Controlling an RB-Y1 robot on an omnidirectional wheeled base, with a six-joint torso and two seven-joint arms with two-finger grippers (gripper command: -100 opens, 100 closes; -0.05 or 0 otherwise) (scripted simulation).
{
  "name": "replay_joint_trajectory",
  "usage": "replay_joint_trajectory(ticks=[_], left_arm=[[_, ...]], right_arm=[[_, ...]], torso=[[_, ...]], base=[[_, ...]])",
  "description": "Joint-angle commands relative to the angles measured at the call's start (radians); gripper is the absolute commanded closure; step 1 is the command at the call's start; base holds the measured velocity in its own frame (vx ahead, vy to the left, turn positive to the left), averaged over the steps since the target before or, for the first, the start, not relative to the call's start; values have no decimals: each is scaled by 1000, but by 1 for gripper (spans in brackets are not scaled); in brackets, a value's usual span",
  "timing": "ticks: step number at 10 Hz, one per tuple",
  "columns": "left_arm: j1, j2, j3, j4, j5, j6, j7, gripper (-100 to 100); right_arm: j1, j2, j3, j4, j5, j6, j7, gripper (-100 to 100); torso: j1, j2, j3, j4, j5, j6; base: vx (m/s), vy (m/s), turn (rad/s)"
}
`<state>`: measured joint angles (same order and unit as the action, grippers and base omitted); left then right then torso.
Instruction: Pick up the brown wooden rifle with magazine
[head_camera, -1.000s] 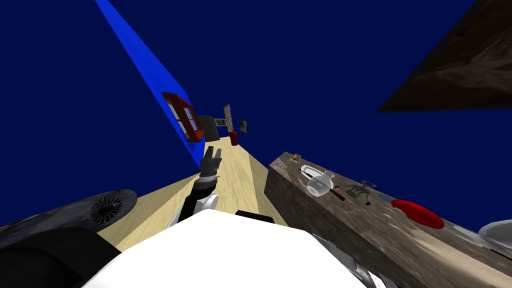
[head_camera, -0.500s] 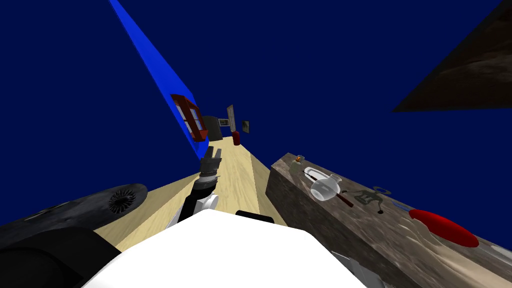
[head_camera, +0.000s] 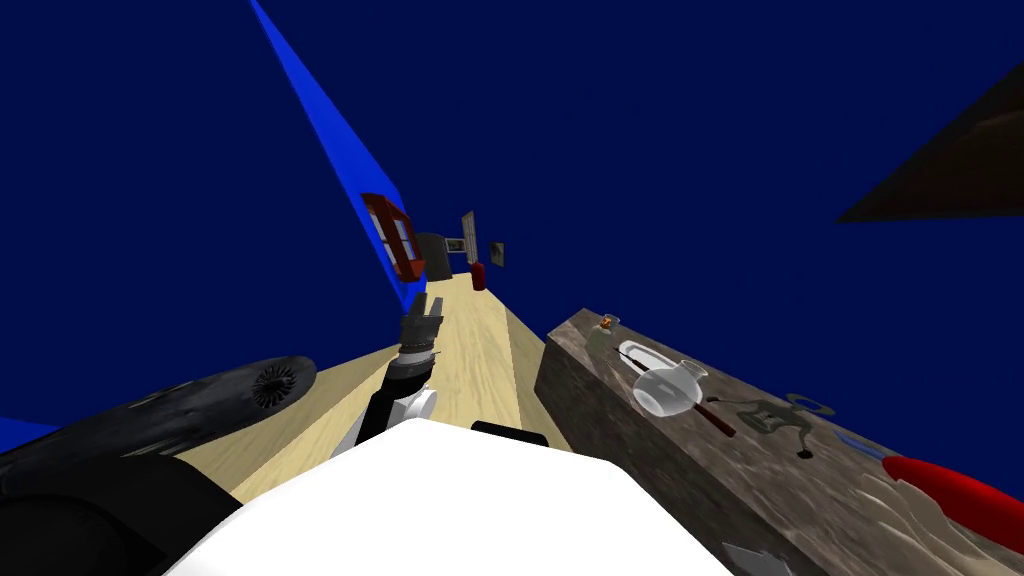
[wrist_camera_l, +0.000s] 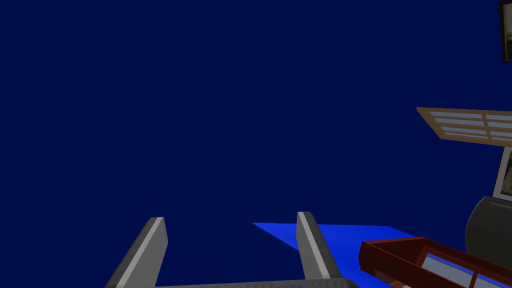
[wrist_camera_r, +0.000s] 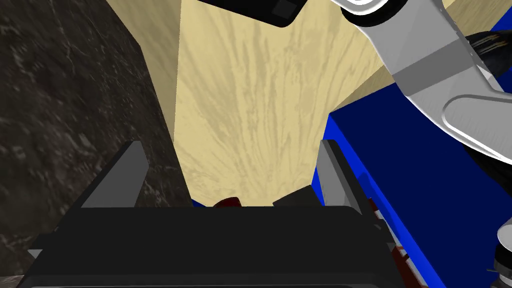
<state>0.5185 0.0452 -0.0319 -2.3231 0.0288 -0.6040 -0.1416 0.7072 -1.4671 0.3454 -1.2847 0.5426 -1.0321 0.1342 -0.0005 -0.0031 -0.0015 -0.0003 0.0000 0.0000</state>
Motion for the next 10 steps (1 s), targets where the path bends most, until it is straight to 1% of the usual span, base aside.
replay_joint_trajectory(ticks=[1,2,3,4,5,6,8,10], left_arm=[[0,0,0,0,0,0,0,0],[0,0,0,0,0,0,0,0],[0,0,0,0,0,0,0,0],[0,0,0,0,0,0,0,0],[0,0,0,0,0,0,0,0],[0,0,0,0,0,0,0,0],[0,0,0,0,0,0,0,0],[0,0,0,0,0,0,0,0]], right_arm=[[-7,-29,14,25,16,4,10,-100],[-10,-73,29,60,33,8,23,-100],[-10,-78,29,61,33,8,23,-100],[-14,-109,42,94,49,14,36,-100],[-14,-121,42,94,49,14,36,-100],[-19,-151,56,124,64,23,49,-100],[-32,-218,80,172,89,48,74,-100],[-49,-256,99,207,108,80,98,-100]], torso=[[0,0,0,0,0,0],[0,0,0,0,0,1],[0,0,0,0,0,0],[0,0,0,0,0,1],[0,-1,-1,0,0,0],[0,-1,-1,0,0,1],[-1,-4,-2,-1,0,0],[-4,-9,-5,-2,-1,0]], base=[[26,-2,72],[36,4,165],[34,-1,71],[44,-1,120],[45,-8,67],[60,-6,108],[114,-24,207],[168,-79,181]])
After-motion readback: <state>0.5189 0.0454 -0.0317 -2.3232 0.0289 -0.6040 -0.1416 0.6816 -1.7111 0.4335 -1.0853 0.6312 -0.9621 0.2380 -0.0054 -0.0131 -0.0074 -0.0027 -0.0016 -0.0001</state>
